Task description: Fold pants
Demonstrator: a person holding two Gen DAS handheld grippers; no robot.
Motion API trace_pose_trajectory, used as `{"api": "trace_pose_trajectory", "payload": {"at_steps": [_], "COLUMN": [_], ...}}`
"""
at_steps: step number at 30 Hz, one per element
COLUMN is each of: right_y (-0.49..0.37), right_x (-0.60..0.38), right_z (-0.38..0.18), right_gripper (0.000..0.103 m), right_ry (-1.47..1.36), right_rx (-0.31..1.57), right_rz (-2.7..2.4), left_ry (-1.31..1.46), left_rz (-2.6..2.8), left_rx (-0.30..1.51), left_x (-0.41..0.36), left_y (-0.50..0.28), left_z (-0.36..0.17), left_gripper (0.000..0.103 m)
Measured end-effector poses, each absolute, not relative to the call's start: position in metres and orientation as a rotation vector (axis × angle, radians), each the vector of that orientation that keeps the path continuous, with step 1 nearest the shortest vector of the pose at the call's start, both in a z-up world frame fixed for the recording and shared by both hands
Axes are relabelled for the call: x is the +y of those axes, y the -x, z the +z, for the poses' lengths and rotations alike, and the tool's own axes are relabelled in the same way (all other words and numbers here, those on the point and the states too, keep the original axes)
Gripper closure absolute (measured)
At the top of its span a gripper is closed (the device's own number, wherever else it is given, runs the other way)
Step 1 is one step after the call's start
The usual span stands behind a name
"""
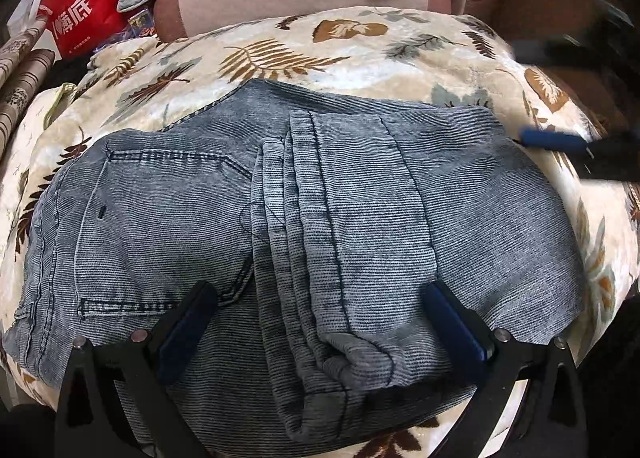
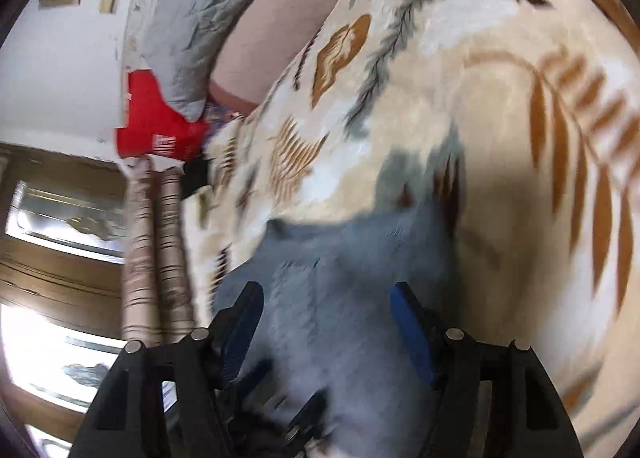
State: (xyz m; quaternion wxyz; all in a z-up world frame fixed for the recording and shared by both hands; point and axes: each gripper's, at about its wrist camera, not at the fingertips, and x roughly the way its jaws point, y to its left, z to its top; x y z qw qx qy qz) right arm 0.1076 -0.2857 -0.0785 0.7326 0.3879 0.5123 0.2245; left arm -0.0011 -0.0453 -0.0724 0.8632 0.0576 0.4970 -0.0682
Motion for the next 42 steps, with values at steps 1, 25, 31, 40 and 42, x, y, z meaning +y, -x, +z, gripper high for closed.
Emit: {"api": "trace_pose_trajectory", "payload": {"at_steps": [1,25,31,40,42], "right_y": [-0.1,-0.056,-0.098,-0.12,-0.141], "right_x": [-0.281,-0.238,-0.183,-0.132,-0.112], "right_z": [-0.077,-0.034,-0.06,-0.027,-0.022], "right_gripper": [0.033,0.028,0.023,0.022,0.023], "right_ry": [-0.854,-0.559,-0.468,-0.294,-0.206], "right_rx": [1.137,1.145,1.216,1.216,1.197], "right_rz": [0.497,0.483,0.518,0.502,0.488], "left_ry": [-0.121,0.29,0.602,0.766,0.744], "left_rz": [-0.143,-0.138,0.044,0.128,0.084], "left_rx": [1.041,0.854,0.749,0.727,0.753], "left_x": [-0.045,0.039,0.142,0.202,0.195], "left_y": [0.003,0.03,0.052,0.061,0.052], "left_z": [-0.071,-0.011,-0.012,-0.03,-0.03], "left_gripper": [0.0,0.0,0.0,0.0,0.0]}}
